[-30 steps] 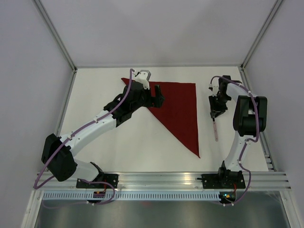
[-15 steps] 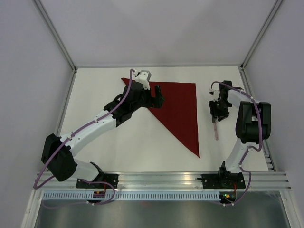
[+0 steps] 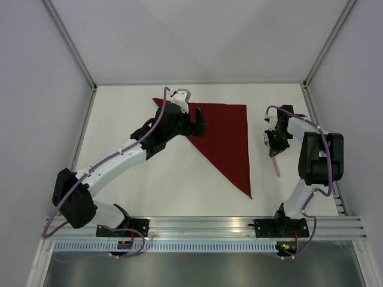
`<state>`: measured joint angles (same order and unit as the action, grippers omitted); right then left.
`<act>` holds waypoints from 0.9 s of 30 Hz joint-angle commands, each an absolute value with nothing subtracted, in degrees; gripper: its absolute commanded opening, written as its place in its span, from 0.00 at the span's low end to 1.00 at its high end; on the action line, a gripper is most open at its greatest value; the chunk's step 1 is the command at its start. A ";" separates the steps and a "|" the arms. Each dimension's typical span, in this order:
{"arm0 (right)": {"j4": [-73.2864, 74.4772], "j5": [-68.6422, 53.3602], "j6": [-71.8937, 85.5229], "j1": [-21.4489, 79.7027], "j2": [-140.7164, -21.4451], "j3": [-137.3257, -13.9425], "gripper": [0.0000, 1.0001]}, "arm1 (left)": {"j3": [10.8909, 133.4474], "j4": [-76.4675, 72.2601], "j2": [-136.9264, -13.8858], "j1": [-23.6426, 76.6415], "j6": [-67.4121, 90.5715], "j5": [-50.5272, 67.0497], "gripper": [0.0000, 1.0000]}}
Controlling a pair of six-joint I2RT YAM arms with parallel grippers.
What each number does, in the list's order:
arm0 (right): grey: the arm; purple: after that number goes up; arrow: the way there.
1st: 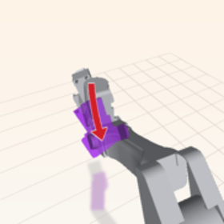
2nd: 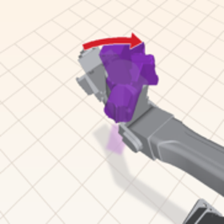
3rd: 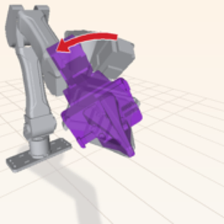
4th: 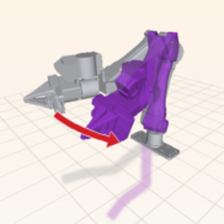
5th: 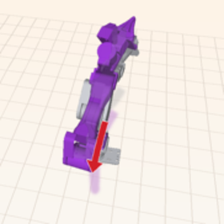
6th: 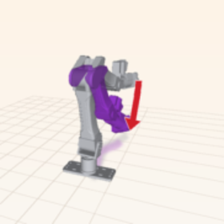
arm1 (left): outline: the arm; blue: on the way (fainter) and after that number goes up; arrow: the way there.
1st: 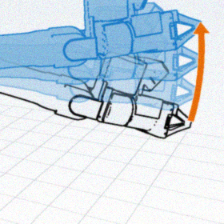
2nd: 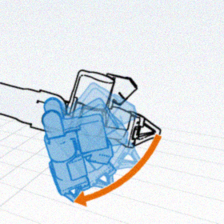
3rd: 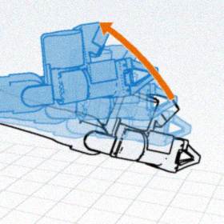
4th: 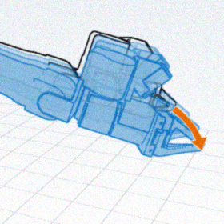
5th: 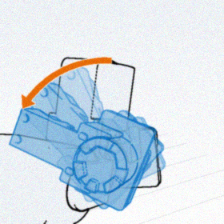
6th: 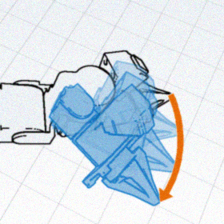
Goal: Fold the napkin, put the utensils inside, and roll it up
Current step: Pick up the fork at the center of the board.
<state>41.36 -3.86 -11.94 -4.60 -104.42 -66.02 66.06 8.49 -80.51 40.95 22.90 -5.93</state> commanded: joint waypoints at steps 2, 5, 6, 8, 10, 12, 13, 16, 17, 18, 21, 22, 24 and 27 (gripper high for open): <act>39.81 -2.37 -11.78 -4.31 -102.57 -65.91 0.00 | 69.08 9.84 -77.87 40.52 21.10 -6.85 1.00; 42.09 -3.25 -11.95 -4.22 -101.25 -70.12 0.00 | 71.71 12.12 -76.29 39.82 20.30 -7.03 1.00; 42.80 -3.34 -12.04 -4.04 -100.90 -72.83 0.01 | 72.41 12.65 -75.68 39.64 20.04 -6.86 1.00; 44.46 -3.43 -12.48 -3.43 -99.67 -75.40 0.00 | 74.35 14.23 -74.36 38.85 19.86 -6.86 1.00; 45.52 -3.69 -12.66 -1.85 -99.06 -79.26 0.01 | 76.36 16.07 -73.83 38.06 19.51 -7.20 1.00; 47.54 -3.95 -12.48 0.42 -99.31 -83.31 0.00 | 77.60 17.13 -73.04 37.36 19.25 -8.00 1.00; 48.24 -4.22 -12.31 2.09 -100.10 -84.63 0.01 | 78.83 17.92 -72.95 36.48 19.25 -8.09 1.00; 51.40 -5.71 -10.99 6.83 -103.43 -90.07 0.00 | 80.33 20.03 -71.90 34.20 19.51 -8.35 1.00; 51.85 -6.06 -10.38 8.25 -104.58 -92.87 0.01 | 80.51 20.74 -71.46 33.67 19.77 -8.44 1.00; 52.29 -6.33 -9.94 9.65 -105.72 -94.21 0.00 | 80.59 21.00 -70.41 33.05 19.95 -8.44 1.00; 53.61 -6.85 -8.35 15.89 -110.55 -100.09 0.00 | 81.12 22.40 -68.91 30.51 20.74 -8.18 1.00; 54.57 -7.29 -7.48 18.69 -113.52 -101.85 0.00 | 81.65 23.11 -67.95 29.28 20.83 -8.09 1.00; 56.15 -7.73 -6.77 22.48 -118.79 -108.08 0.01 | 82.09 24.51 -66.98 28.39 20.83 -8.00 1.00; 59.32 -8.44 -5.54 26.17 -125.30 -116.52 0.00 | 82.97 26.62 -65.13 27.60 20.65 -8.52 1.00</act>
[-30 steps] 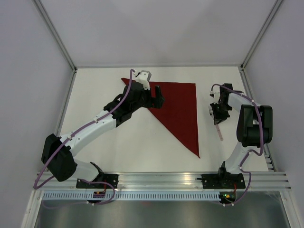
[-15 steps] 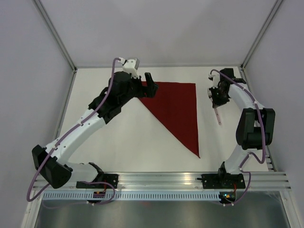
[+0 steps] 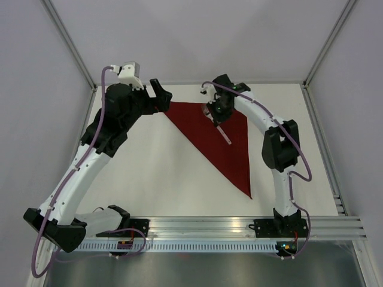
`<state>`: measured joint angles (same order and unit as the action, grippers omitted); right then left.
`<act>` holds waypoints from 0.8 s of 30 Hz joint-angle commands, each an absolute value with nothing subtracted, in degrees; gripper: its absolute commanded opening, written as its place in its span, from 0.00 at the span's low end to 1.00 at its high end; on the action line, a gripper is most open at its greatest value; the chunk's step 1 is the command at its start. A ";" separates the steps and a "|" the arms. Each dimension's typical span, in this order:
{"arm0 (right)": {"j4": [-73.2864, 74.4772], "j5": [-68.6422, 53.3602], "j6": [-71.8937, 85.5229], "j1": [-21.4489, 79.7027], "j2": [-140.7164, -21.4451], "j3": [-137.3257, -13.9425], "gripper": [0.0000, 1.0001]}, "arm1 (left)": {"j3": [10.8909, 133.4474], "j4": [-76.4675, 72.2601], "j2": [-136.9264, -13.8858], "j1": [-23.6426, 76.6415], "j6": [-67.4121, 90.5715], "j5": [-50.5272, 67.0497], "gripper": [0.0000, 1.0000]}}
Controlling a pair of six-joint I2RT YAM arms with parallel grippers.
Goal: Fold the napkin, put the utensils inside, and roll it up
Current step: Pick up the fork at the center of the board, then place the fork on the napkin.
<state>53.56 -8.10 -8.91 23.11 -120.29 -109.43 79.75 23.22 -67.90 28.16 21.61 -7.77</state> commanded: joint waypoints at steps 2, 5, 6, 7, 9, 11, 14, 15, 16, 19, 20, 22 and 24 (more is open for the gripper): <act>60.55 -8.87 -4.75 27.68 -127.87 -121.35 0.01 | 82.71 27.42 -63.64 27.42 20.57 -9.40 1.00; 61.52 -9.14 -4.57 30.05 -131.65 -125.14 0.00 | 81.83 28.65 -61.88 27.42 20.48 -10.72 1.00; 61.52 -8.88 -4.57 31.19 -132.70 -125.50 0.00 | 81.30 28.74 -61.53 27.33 20.39 -10.98 1.00; 61.09 -8.70 -4.74 31.72 -133.06 -125.51 0.00 | 81.04 29.09 -61.26 27.33 20.39 -11.16 1.00; 61.08 -8.26 -5.88 33.13 -133.77 -124.98 0.01 | 80.42 29.35 -60.73 27.33 20.48 -11.42 1.00; 60.30 -8.26 -6.15 33.83 -133.68 -123.41 0.01 | 80.07 29.53 -60.38 27.25 20.57 -11.51 1.00; 59.68 -9.23 -4.84 34.36 -133.68 -122.26 0.00 | 79.63 29.44 -60.29 27.16 20.74 -11.51 1.00; 59.68 -9.23 -4.40 34.71 -134.20 -122.26 0.01 | 79.45 29.53 -60.47 27.25 20.74 -11.60 1.00; 58.98 -8.45 -3.96 35.15 -134.64 -122.08 0.00 | 79.37 29.44 -60.64 27.25 20.83 -11.51 1.00; 58.45 -7.56 -3.25 35.77 -135.44 -122.34 0.00 | 79.01 29.35 -60.65 27.25 21.00 -11.34 1.00; 58.27 -7.21 -3.08 35.95 -136.14 -122.43 0.00 | 78.75 29.27 -60.64 27.25 21.01 -11.42 1.00; 57.66 -6.86 -2.81 36.12 -136.84 -123.04 0.00 | 78.40 29.00 -60.47 27.16 20.92 -11.42 1.00; 57.13 -6.24 -2.81 36.04 -137.72 -123.48 0.00 | 78.14 29.00 -60.29 27.25 20.83 -11.43 1.00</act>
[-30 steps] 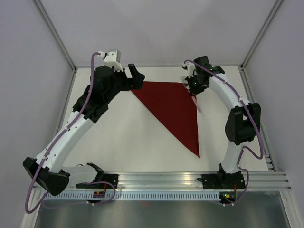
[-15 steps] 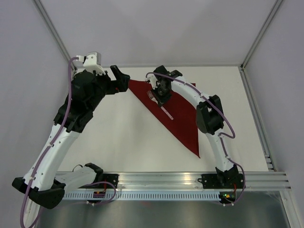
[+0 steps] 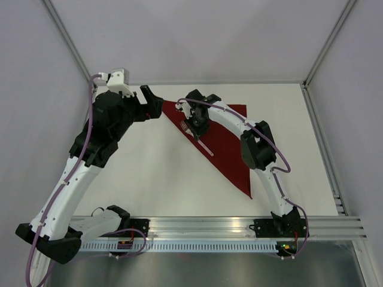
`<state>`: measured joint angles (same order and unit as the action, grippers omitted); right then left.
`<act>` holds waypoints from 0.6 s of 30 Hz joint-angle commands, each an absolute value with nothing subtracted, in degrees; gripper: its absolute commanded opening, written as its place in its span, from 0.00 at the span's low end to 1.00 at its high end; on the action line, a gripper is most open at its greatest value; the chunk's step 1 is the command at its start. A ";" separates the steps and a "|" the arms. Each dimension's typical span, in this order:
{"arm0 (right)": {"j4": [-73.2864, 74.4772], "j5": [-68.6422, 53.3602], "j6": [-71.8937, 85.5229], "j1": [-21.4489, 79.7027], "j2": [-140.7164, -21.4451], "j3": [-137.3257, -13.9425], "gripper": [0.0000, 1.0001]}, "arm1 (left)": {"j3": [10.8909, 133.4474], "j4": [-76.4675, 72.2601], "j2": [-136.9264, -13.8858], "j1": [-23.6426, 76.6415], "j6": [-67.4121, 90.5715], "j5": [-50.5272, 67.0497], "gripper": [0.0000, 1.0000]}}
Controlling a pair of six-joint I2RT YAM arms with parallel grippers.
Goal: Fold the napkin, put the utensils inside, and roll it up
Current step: Place the fork on the napkin.
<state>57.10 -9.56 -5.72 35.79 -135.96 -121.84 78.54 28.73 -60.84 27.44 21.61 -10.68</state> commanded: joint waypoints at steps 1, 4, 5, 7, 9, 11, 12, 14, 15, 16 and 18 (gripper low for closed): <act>56.87 -5.89 -2.73 36.04 -137.99 -123.83 0.00 | 78.05 29.00 -60.21 27.25 20.74 -11.51 1.00; 56.25 -5.71 -2.90 36.12 -138.69 -123.92 0.00 | 77.78 28.92 -60.03 27.16 20.65 -11.51 1.00; 56.34 -5.63 -2.81 36.21 -139.13 -124.01 0.00 | 77.61 29.00 -60.03 27.16 20.57 -11.69 1.00; 56.16 -5.54 -2.55 36.12 -139.57 -124.01 0.00 | 77.43 28.83 -60.03 27.16 20.57 -11.69 1.00; 55.81 -5.62 -2.11 36.12 -140.10 -124.01 0.00 | 77.08 28.74 -60.12 27.16 20.48 -11.60 1.00; 55.46 -5.54 -1.76 36.12 -140.27 -123.75 0.01 | 76.73 28.65 -59.94 27.16 20.57 -11.51 1.00; 55.20 -5.28 -1.58 36.12 -140.27 -123.66 0.00 | 76.64 28.57 -60.03 27.16 20.57 -11.51 1.00; 54.93 -4.92 -1.50 36.12 -140.27 -123.75 0.00 | 76.47 28.30 -59.94 27.07 20.57 -11.43 1.00; 54.84 -4.92 -1.32 36.12 -140.27 -123.75 0.01 | 76.38 28.39 -60.03 27.07 20.57 -11.43 1.00; 54.84 -4.66 -1.23 36.04 -140.27 -123.84 0.00 | 76.20 28.21 -59.94 27.07 20.57 -11.43 1.00; 54.76 -4.57 -1.05 36.12 -140.19 -123.92 0.01 | 76.03 28.13 -60.03 27.07 20.57 -11.34 1.00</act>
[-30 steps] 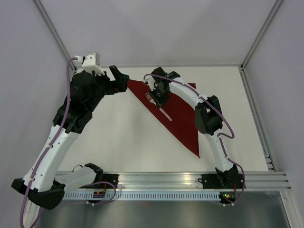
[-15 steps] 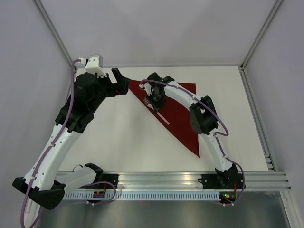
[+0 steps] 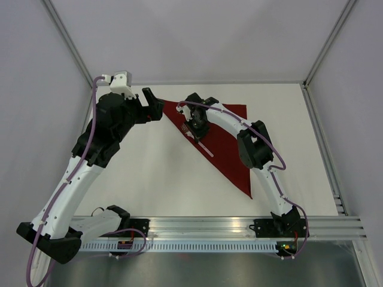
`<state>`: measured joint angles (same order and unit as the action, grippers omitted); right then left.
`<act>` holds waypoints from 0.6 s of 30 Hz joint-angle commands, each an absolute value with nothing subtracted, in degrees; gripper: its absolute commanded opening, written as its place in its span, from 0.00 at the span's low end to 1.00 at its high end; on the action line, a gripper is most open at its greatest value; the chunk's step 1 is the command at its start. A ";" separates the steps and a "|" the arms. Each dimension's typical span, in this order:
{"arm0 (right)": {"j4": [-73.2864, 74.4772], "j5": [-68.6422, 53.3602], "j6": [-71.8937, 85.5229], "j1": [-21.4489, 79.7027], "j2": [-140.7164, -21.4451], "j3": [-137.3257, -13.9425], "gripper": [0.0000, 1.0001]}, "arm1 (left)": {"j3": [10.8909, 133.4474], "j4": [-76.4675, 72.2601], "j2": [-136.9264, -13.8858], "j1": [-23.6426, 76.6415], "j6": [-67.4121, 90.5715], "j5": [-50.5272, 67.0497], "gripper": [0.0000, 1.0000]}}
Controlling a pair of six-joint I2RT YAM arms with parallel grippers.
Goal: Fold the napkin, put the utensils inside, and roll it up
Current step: Place the fork on the napkin.
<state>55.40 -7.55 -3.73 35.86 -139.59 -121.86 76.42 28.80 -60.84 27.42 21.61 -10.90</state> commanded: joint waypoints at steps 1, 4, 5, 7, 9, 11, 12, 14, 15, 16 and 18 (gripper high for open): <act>54.76 -4.57 -1.05 36.12 -140.36 -124.10 0.00 | 75.94 28.04 -59.94 27.07 20.57 -11.25 1.00; 54.84 -4.39 -1.05 36.12 -140.45 -123.93 0.01 | 75.94 27.95 -60.29 27.07 20.48 -11.07 1.00; 54.84 -4.57 -1.14 36.12 -140.45 -123.75 0.00 | 75.94 27.95 -60.29 27.07 20.48 -10.99 1.00; 54.76 -4.66 -1.23 36.12 -140.36 -123.31 0.00 | 75.68 27.86 -60.29 26.98 20.57 -10.99 1.00; 54.58 -4.57 -1.23 36.12 -140.45 -123.05 0.00 | 75.76 27.69 -60.29 26.98 20.65 -10.90 1.00; 54.49 -4.75 -1.41 36.12 -140.45 -122.87 0.00 | 75.50 27.60 -60.38 26.98 20.65 -10.72 1.00; 54.41 -4.75 -1.49 36.21 -140.36 -122.70 0.01 | 75.41 27.51 -60.38 26.98 20.74 -10.72 1.00; 54.23 -4.83 -1.76 36.12 -140.36 -122.43 0.00 | 75.41 27.42 -60.47 26.98 20.65 -10.72 1.00; 54.23 -4.83 -1.76 36.12 -140.36 -122.43 0.01 | 75.24 27.42 -60.64 26.98 20.65 -10.81 1.00; 54.23 -4.83 -1.76 36.12 -140.27 -122.43 0.01 | 75.23 27.33 -60.56 26.90 20.57 -10.81 1.00; 54.05 -4.75 -1.93 36.12 -140.10 -122.26 0.04 | 75.15 27.33 -60.64 26.89 20.65 -10.72 1.00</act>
<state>54.81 -7.11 -3.18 35.86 -139.59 -121.86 75.50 28.62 -60.86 27.33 21.61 -10.87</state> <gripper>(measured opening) 0.044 0.994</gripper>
